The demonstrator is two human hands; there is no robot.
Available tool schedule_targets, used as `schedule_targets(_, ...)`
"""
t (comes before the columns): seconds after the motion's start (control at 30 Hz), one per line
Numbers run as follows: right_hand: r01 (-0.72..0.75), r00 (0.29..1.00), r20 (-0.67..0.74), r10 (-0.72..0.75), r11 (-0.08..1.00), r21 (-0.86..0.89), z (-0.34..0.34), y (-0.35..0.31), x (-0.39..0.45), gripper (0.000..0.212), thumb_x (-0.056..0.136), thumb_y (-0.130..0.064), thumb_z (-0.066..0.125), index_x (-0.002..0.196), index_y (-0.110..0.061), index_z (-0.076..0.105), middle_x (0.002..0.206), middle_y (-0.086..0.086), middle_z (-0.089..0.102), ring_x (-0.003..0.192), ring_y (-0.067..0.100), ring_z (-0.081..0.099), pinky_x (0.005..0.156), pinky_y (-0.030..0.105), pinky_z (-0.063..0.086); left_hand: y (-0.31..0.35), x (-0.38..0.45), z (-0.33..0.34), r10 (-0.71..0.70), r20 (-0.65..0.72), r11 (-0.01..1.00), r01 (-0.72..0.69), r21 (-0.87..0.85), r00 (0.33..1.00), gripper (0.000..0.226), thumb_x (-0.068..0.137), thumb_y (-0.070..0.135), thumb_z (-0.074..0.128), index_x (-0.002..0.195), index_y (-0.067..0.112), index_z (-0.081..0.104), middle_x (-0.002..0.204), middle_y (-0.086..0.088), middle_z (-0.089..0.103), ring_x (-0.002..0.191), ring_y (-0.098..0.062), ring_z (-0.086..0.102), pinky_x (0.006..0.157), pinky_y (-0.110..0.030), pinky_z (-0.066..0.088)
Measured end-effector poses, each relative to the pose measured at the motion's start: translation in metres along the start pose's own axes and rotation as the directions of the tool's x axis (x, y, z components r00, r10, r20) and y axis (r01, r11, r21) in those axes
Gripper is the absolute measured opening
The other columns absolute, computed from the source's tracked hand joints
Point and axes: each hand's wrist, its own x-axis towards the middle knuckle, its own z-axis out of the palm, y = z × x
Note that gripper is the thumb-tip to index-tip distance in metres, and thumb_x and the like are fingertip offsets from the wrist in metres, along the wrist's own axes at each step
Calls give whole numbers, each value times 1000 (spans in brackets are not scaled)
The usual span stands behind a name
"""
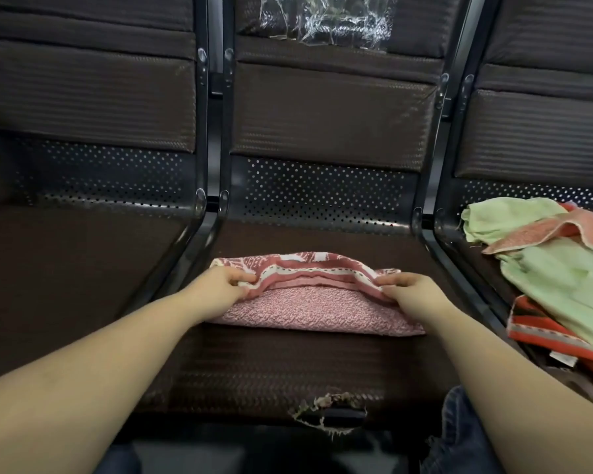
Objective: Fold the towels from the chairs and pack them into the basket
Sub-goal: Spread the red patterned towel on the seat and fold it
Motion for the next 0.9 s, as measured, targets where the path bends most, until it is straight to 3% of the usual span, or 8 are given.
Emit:
schedule_targets(0.07, -1, 999, 55, -2, 999, 45, 7, -4, -3, 19, 87, -2, 62, 101, -10, 72, 95, 2, 64, 69, 0, 56, 52, 6, 40, 6, 0, 5, 14, 0, 1000, -14, -18, 1000, 31, 91, 9, 59, 120, 14, 66, 120, -1, 64, 94, -13, 60, 77, -19, 41)
schedule_targets(0.23, -66, 985, 170, 37, 984, 168, 18, -16, -17, 16, 85, 0, 63, 87, -12, 73, 81, 6, 68, 65, 14, 56, 55, 18, 44, 18, -7, 7, -51, -38, 989, 45, -142, 998, 26, 88, 3, 59, 103, 21, 71, 85, -2, 66, 68, -16, 49, 55, -22, 34)
schedule_targets(0.33, -74, 985, 171, 37, 973, 217, 10, -18, -25, 19, 84, 0, 63, 82, -16, 73, 92, 9, 70, 78, 17, 62, 67, 23, 48, 19, -14, 1, -64, -44, 984, 56, -170, 997, 27, 87, 3, 60, 100, 22, 72, 91, -4, 65, 82, -17, 50, 60, -22, 34)
schedule_targets(0.53, -131, 987, 143, 79, 904, 408, -27, -14, -44, 20, 85, 8, 56, 93, -2, 71, 85, 17, 69, 57, 18, 65, 48, 20, 53, 16, -39, -26, -102, -115, 946, 61, -319, 988, 28, 86, -6, 56, 101, 11, 72, 90, -9, 69, 78, -19, 59, 69, -24, 44)
schedule_targets(0.63, -204, 969, 220, 113, 869, 450, -49, -11, -56, 18, 86, 7, 54, 91, 0, 70, 85, 20, 68, 59, 21, 66, 49, 23, 54, 12, -55, -44, -119, -131, 902, 52, -429, 984, 28, 87, -5, 53, 87, 14, 73, 93, -13, 71, 88, -25, 66, 82, -32, 51)
schedule_targets(0.77, -321, 843, 519, 143, 908, 271, -76, -8, -84, 33, 77, 1, 57, 108, 8, 65, 92, 22, 69, 73, 26, 65, 61, 31, 56, 11, -81, -63, -94, -36, 884, 67, -462, 995, 37, 84, -5, 50, 72, 15, 79, 88, -14, 74, 89, -28, 68, 83, -36, 50)
schedule_targets(0.83, -375, 710, 684, 165, 912, 169, -87, -8, -96, 38, 75, 0, 64, 111, 11, 63, 96, 26, 66, 72, 28, 65, 62, 35, 56, 8, -98, -66, -112, 180, 900, 177, -398, 977, 32, 82, -5, 51, 77, 9, 79, 93, -18, 73, 91, -28, 67, 84, -34, 50)
schedule_targets(0.9, -371, 581, 789, 200, 928, 38, -92, -3, -101, 51, 67, -7, 78, 113, 10, 64, 99, 25, 67, 77, 28, 67, 70, 37, 56, 1, -114, -64, -188, 476, 913, 332, -238, 859, 27, 76, -6, 52, 86, 0, 77, 97, -22, 72, 91, -27, 67, 88, -35, 50)
